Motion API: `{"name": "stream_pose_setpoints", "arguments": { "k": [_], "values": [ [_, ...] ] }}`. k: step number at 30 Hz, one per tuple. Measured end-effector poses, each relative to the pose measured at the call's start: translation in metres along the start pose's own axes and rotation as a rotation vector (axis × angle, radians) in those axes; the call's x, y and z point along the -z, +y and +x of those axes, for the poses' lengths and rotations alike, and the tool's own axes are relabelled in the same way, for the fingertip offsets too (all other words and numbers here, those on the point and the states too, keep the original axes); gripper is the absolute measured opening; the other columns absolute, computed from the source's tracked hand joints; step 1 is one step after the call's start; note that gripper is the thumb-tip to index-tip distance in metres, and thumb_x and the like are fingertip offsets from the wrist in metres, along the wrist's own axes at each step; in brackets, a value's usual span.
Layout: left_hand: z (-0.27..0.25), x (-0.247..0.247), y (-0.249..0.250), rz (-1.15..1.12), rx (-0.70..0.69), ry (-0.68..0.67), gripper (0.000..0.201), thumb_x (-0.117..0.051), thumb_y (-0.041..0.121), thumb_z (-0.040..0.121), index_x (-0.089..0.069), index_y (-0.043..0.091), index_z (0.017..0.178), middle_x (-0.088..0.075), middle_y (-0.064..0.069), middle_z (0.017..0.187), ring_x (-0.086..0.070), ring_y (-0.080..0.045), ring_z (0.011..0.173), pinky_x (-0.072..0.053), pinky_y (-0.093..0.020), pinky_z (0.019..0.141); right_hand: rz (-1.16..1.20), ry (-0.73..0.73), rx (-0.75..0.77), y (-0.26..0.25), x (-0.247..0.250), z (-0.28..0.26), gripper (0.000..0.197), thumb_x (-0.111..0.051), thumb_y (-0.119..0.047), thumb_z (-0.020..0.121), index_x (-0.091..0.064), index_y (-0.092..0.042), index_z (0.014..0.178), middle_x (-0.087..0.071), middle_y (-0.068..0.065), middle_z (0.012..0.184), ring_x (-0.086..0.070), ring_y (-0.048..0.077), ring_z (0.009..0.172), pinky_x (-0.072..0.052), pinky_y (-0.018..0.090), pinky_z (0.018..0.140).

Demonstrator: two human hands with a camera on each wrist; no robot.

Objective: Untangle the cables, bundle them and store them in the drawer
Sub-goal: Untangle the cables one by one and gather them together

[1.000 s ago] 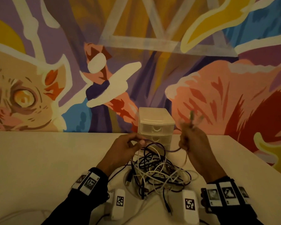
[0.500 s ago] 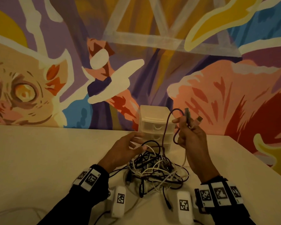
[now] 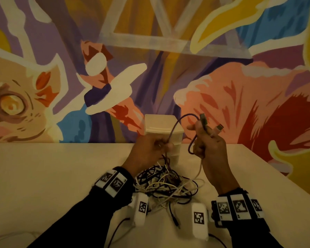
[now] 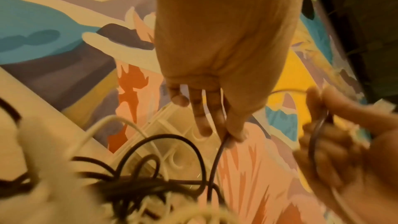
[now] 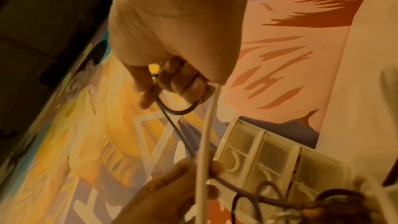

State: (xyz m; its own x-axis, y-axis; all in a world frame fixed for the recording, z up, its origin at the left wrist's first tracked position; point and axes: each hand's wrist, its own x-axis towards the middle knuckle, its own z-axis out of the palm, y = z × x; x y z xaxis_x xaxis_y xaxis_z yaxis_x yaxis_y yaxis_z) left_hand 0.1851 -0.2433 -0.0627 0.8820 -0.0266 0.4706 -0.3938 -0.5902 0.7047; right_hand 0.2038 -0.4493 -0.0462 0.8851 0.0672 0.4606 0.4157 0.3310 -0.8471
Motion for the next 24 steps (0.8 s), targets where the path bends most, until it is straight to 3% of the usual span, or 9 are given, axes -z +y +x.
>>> {"name": "stream_pose_setpoints", "arguments": {
  "k": [2,4,7,11,14,17,20,22,24],
  "values": [
    [0.008,0.015,0.008,-0.13,0.023,0.149,0.013,-0.072,0.019,0.102,-0.079,0.008,0.103,-0.078,0.0,0.091,-0.067,0.009,0.076,-0.047,-0.003,0.071,-0.086,0.165,-0.05,0.01,0.011,0.002,0.031,-0.072,-0.052,0.098,-0.078,-0.025,0.112,-0.032,-0.01,0.062,-0.026,0.013,0.058,-0.027,0.031,0.054],
    [0.016,0.034,0.012,-0.125,0.015,0.307,0.015,-0.072,0.029,0.102,-0.079,0.016,0.105,-0.078,0.007,0.091,-0.07,0.004,0.08,-0.048,-0.005,0.072,-0.108,0.297,-0.106,0.021,0.02,0.003,0.032,-0.079,-0.06,0.091,-0.077,-0.029,0.101,-0.041,-0.014,0.063,-0.035,0.012,0.061,-0.035,0.035,0.061],
    [0.026,0.055,0.016,-0.053,-0.005,0.372,0.023,-0.072,0.042,0.101,-0.079,0.021,0.108,-0.079,0.008,0.095,-0.073,-0.006,0.086,-0.056,-0.019,0.082,-0.132,0.333,-0.091,0.026,0.022,0.003,0.019,-0.082,-0.056,0.089,-0.078,-0.038,0.084,-0.047,-0.015,0.065,-0.041,0.013,0.066,-0.039,0.039,0.07],
    [0.03,0.064,0.029,-0.006,-0.037,0.37,0.019,-0.074,0.043,0.099,-0.077,0.026,0.107,-0.078,0.013,0.091,-0.072,0.002,0.08,-0.059,-0.022,0.081,-0.122,0.189,-0.08,0.025,0.017,0.002,0.019,-0.083,-0.037,0.095,-0.076,-0.032,0.077,-0.039,-0.009,0.061,-0.033,0.013,0.059,-0.035,0.031,0.059],
    [0.027,0.062,0.041,-0.036,-0.051,0.386,0.018,-0.077,0.044,0.095,-0.076,0.028,0.103,-0.078,0.013,0.088,-0.073,0.002,0.08,-0.06,-0.016,0.075,-0.217,-0.011,-0.134,0.029,0.011,-0.002,0.008,-0.077,-0.025,0.099,-0.081,-0.032,0.096,-0.042,-0.013,0.056,-0.035,0.01,0.051,-0.034,0.021,0.048],
    [0.025,0.054,0.055,-0.172,-0.041,0.345,0.023,-0.081,0.042,0.091,-0.08,0.021,0.101,-0.08,0.007,0.085,-0.075,-0.005,0.08,-0.06,-0.014,0.072,-0.259,-0.157,-0.129,0.038,-0.003,-0.011,0.025,-0.087,-0.024,0.091,-0.08,-0.031,0.113,-0.078,-0.024,0.084,-0.071,-0.007,0.076,-0.049,0.008,0.064],
    [0.021,0.041,0.066,-0.25,-0.034,0.276,0.03,-0.082,0.044,0.089,-0.081,0.018,0.103,-0.081,0.004,0.088,-0.077,-0.01,0.078,-0.062,-0.02,0.073,-0.291,-0.199,-0.096,0.044,-0.014,-0.015,0.026,-0.09,-0.026,0.086,-0.084,-0.023,0.111,-0.082,-0.016,0.095,-0.075,0.001,0.1,-0.054,0.015,0.086],
    [0.02,0.037,0.069,-0.269,-0.036,0.224,0.03,-0.081,0.046,0.09,-0.079,0.022,0.107,-0.082,0.003,0.094,-0.079,-0.013,0.079,-0.065,-0.026,0.076,-0.313,-0.145,-0.013,0.043,-0.016,-0.013,0.013,-0.086,-0.02,0.09,-0.085,-0.016,0.103,-0.082,-0.008,0.088,-0.077,0.008,0.09,-0.055,0.024,0.083],
    [0.018,0.039,0.063,-0.207,-0.017,0.175,0.032,-0.072,0.057,0.095,-0.073,0.032,0.115,-0.079,0.007,0.105,-0.079,-0.011,0.088,-0.065,-0.03,0.082,-0.26,-0.064,0.037,0.037,-0.011,-0.011,0.011,-0.077,-0.008,0.096,-0.083,-0.015,0.101,-0.072,-0.019,0.067,-0.067,-0.004,0.065,-0.048,0.012,0.068]
  ]
}}
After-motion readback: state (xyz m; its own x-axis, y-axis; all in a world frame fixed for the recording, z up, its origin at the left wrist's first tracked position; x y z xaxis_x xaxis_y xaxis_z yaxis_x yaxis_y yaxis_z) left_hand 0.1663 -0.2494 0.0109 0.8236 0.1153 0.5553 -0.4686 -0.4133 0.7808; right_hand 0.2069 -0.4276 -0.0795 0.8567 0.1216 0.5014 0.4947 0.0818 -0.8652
